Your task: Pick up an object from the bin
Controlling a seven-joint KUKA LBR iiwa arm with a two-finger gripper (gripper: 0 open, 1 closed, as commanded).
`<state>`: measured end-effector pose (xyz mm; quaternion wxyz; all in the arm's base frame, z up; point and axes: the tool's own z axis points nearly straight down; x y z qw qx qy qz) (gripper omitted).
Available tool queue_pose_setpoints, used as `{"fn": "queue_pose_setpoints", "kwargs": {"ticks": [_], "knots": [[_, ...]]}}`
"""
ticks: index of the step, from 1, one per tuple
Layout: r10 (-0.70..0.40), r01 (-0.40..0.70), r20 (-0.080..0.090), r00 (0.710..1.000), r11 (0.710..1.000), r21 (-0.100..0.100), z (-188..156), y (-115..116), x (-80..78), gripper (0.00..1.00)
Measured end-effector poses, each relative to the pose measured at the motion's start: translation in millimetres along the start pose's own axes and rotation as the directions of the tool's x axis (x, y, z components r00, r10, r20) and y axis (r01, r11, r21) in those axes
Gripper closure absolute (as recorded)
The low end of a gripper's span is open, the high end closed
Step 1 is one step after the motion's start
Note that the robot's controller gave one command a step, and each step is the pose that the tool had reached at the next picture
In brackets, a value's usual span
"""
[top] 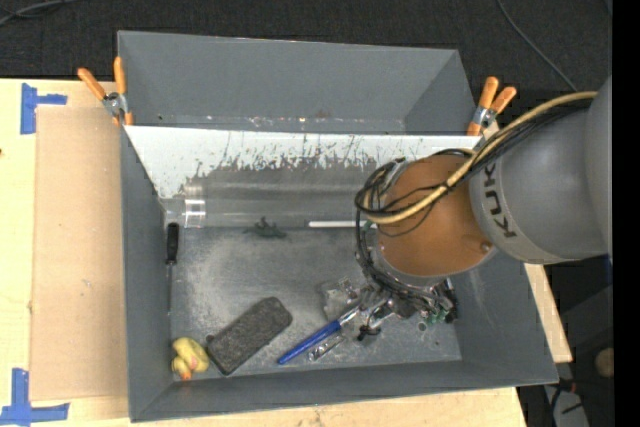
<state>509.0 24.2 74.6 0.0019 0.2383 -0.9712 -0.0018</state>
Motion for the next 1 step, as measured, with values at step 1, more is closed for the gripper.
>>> {"fn": "queue_pose_setpoints", "kwargs": {"ticks": [1], "knots": [[-0.001,0.001,0.000,1.000,1.000,0.000,-3.2,0.3,-0.2,1.00]]}}
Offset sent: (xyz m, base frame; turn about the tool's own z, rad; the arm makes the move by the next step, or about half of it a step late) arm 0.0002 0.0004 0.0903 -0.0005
